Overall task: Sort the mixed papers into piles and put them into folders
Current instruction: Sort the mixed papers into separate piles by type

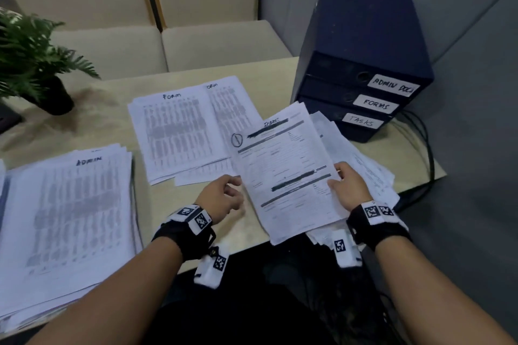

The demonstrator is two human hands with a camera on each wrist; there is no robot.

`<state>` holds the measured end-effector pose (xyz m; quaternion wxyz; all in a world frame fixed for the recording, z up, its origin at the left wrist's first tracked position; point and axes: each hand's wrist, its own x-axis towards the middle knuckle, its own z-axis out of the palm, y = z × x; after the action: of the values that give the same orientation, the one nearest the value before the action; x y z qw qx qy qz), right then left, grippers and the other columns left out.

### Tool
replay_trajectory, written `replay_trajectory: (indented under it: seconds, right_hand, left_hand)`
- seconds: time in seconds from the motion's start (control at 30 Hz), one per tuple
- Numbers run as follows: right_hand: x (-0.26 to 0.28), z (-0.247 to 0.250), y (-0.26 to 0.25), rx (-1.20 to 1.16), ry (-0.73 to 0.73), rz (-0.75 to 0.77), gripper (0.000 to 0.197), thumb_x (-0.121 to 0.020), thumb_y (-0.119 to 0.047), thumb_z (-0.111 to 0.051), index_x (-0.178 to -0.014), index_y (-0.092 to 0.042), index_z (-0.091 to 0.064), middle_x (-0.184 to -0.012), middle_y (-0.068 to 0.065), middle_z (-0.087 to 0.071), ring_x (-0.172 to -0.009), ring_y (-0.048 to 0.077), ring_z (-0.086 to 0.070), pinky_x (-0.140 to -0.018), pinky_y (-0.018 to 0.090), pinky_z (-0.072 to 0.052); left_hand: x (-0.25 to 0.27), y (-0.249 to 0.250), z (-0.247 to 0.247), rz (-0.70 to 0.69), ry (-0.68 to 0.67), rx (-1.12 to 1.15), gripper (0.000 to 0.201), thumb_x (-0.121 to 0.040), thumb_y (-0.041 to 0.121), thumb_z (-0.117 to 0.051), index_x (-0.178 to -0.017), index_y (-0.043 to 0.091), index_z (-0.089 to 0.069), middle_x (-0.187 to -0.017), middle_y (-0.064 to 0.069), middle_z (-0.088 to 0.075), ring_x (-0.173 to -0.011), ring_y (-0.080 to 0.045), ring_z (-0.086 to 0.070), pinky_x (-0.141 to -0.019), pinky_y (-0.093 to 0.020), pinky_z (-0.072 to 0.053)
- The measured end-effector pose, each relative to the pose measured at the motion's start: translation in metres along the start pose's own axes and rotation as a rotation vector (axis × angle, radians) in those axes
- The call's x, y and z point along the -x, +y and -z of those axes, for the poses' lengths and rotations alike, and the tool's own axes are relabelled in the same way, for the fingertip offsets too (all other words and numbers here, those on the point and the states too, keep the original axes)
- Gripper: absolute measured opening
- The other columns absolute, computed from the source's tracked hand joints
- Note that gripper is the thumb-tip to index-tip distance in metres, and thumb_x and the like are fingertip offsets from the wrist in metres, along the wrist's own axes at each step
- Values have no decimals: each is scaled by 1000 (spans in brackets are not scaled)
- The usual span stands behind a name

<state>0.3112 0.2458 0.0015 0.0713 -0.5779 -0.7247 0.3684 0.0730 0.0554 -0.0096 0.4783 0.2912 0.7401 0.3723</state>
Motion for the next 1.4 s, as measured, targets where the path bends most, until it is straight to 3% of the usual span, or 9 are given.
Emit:
replay_trajectory:
  seconds: [0.23,0.43,0.53,0.63,0.73,0.9,1.1,1.23,1.4]
  right_hand:
    - [-53,35,52,201,12,-140,28,-91,-2,-50,-117,-11,-57,-105,15,-63,-91,29,-57,-78,29,-42]
    - [-63,19,55,214,80,-177,31,-89,-6,-55,-120,-8,-54,-118,20,-61,-105,36,-57,-87,36,-45]
    - [-57,13,47,280,184,-165,43,-87,-18,-63,-127,-10,-51,-131,17,-48,-120,37,-46,-99,46,-38]
    - [-50,6,25,305,229,-100,40,-89,-25,-62,-126,-15,-52,-136,12,-44,-125,34,-39,-103,48,-31]
    - [-42,-11,-6,270,159,-12,29,-91,-27,-59,-118,-17,-56,-133,9,-47,-122,30,-42,-102,45,-31]
    - [-19,-62,-67,147,8,87,17,-91,-28,-59,-105,-19,-59,-122,2,-54,-110,27,-53,-100,45,-40]
    - [-2,-118,-130,59,-140,151,29,-89,-23,-65,-115,-9,-62,-121,5,-60,-113,20,-54,-89,21,-36]
    - [-10,-143,-160,50,-197,132,35,-89,-26,-66,-120,-10,-61,-123,6,-61,-112,21,-56,-88,22,-37]
    - [-38,-167,-183,97,-276,91,47,-91,-27,-63,-134,-10,-52,-136,9,-55,-122,24,-52,-96,25,-38]
  left_hand:
    - [-18,4,-22,58,92,-34,20,-85,6,-61,-101,17,-56,-78,0,-66,-69,-21,-63,-64,-30,-47]
    - [-18,1,-19,78,149,-45,18,-86,9,-61,-99,19,-57,-81,-2,-67,-74,-21,-67,-65,-31,-49]
    - [-20,3,-14,59,177,-37,14,-87,10,-61,-96,20,-57,-82,-5,-67,-72,-19,-66,-62,-30,-48]
    - [-21,1,-3,38,191,-27,15,-87,9,-62,-94,21,-57,-80,-3,-66,-73,-21,-65,-63,-30,-48]
    - [-19,-3,13,16,226,-39,17,-85,8,-63,-96,21,-59,-85,3,-65,-75,-19,-61,-70,-31,-45]
    - [-3,-12,64,7,300,-165,23,-87,14,-64,-109,19,-59,-111,2,-61,-99,-18,-60,-81,-27,-42]
    - [1,-35,123,81,392,-223,45,-89,15,-61,-132,18,-52,-134,-7,-54,-119,-24,-53,-89,-27,-39]
    - [-6,-45,140,140,378,-240,48,-87,18,-62,-133,20,-52,-136,-10,-53,-122,-26,-52,-96,-31,-40]
    - [-24,-44,142,202,369,-241,50,-87,18,-62,-135,21,-50,-136,-11,-52,-122,-28,-51,-94,-29,-39]
